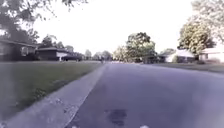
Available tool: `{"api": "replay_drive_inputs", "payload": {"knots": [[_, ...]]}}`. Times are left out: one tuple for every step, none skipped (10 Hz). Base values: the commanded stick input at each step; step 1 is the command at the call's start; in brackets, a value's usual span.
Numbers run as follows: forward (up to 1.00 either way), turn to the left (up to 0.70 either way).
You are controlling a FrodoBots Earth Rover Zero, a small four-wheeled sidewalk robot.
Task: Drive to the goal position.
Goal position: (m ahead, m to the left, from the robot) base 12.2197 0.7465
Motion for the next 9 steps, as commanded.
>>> {"api": "replay_drive_inputs", "payload": {"knots": [[1.00,0.00],[1.00,0.00],[1.00,0.00],[1.00,0.00],[1.00,0.00],[1.00,0.00],[1.00,0.00],[1.00,0.00],[1.00,0.00]]}}
